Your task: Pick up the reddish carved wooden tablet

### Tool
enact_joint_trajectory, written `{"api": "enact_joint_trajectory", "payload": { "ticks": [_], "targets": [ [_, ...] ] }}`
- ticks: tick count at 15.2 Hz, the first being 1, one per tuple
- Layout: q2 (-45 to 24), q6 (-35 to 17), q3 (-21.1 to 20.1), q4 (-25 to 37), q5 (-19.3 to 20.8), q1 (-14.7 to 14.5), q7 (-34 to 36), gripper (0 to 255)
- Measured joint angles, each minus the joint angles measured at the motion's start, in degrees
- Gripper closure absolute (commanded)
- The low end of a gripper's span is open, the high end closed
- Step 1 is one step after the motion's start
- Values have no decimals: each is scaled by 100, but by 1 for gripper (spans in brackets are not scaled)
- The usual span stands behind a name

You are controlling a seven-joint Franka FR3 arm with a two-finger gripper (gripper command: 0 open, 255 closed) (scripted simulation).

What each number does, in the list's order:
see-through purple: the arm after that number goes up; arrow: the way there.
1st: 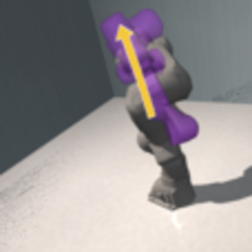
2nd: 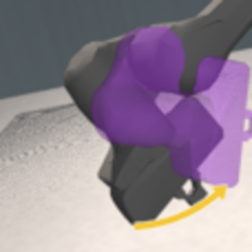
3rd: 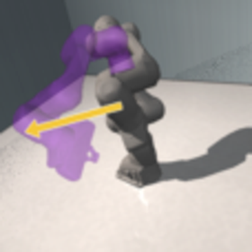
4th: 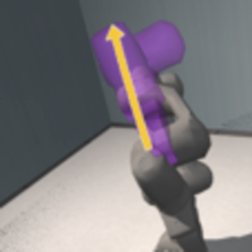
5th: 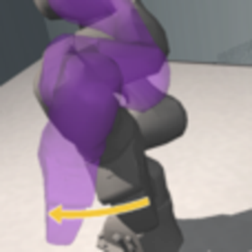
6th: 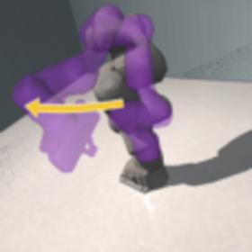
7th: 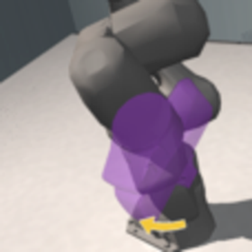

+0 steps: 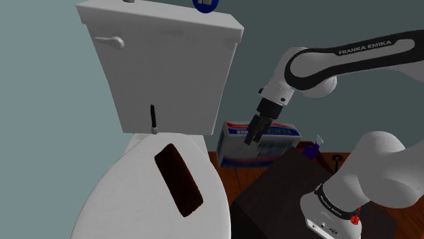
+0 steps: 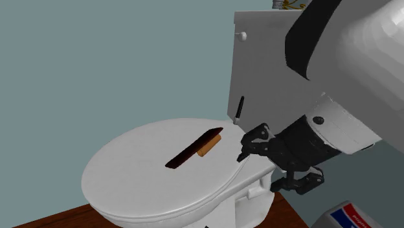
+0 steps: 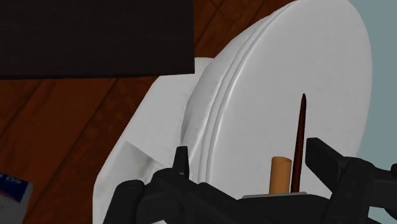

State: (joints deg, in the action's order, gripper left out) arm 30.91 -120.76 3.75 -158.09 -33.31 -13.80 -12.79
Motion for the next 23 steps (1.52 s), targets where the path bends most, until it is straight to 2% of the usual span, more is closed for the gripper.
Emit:
{"api": "enact_joint_trajectory", "payload": {
  "ticks": [4, 7, 13, 17, 19, 23],
  "targets": [
    [-632, -666, -10, -31, -1127, -568, -479, 0],
    [-1245, -1072, -5, 93, -2127, -1007, -1046, 0],
    [-2469, -1282, -100, 735, -4062, -1598, -2197, 0],
    [-3215, -1197, -258, 1232, -5209, -1818, -2883, 0],
    [-3554, -1147, -327, 1480, -5606, -1877, -3126, 0],
    [-3900, -1114, -346, 1600, -5902, -1880, -3468, 0]
  ]
}}
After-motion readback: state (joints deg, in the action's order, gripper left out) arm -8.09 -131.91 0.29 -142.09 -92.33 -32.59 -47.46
